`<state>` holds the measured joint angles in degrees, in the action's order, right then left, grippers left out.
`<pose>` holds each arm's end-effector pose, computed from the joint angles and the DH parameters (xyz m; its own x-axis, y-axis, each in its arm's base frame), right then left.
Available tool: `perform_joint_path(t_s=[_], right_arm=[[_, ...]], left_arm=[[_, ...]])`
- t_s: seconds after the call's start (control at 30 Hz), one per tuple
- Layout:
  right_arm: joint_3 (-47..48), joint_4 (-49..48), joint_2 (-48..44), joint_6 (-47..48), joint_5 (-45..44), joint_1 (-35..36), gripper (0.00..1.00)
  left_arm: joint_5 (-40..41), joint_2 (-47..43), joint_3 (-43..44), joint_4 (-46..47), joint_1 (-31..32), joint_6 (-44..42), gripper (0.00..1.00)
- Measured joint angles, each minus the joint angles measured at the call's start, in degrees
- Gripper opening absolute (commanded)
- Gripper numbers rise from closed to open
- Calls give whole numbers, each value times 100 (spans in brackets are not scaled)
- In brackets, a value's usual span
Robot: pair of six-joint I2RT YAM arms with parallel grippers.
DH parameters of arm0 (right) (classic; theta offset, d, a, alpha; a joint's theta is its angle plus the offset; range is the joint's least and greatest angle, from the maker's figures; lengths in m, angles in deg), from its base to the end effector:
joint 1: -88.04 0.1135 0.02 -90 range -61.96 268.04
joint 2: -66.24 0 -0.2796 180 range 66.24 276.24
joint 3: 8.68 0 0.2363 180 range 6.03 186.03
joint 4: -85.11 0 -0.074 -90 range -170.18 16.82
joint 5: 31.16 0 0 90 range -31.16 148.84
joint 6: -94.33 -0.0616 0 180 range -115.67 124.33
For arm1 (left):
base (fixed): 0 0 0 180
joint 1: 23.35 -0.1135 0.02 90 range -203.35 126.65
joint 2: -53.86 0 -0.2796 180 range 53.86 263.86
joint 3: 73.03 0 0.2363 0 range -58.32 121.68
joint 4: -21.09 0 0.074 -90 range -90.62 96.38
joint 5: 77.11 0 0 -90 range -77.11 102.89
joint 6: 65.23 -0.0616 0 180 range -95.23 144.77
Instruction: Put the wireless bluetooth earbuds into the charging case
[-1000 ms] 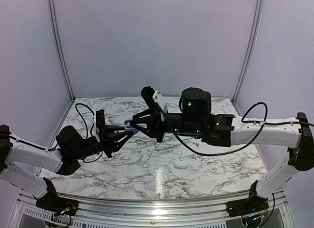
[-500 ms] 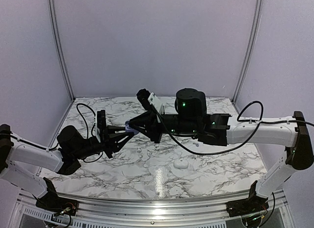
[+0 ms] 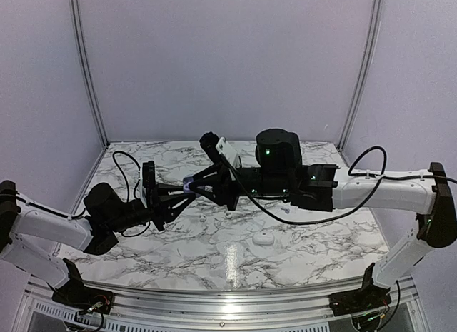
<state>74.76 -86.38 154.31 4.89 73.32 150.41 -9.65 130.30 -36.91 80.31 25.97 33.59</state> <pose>0.1608 0.3405 0.3435 -0.0959 -0.2037 -0.9743 -0.9717 0.2313 0.0473 0.1506 -0.2114 0.2748 0.0650 -0.2929 -0.9539 0.9581 0.2855 -0.0224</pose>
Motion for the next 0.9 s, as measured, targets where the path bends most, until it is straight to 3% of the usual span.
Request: perform_joint_path(t_s=[0.1, 0.37, 0.67, 0.9], right_arm=[[-24, 81, -162, 46, 92, -74, 45], [-426, 59, -1058, -111, 258, -756, 46], [-2179, 111, -1598, -1137, -243, -2476, 47], [-3163, 413, -1506, -1888, -883, -3209, 45]], left_arm=[[-63, 2, 0, 2, -33, 4, 0], [-299, 83, 0, 31, -149, 109, 0], [-358, 120, 0, 55, -166, 131, 0], [-358, 120, -2, 90, -177, 151, 0]])
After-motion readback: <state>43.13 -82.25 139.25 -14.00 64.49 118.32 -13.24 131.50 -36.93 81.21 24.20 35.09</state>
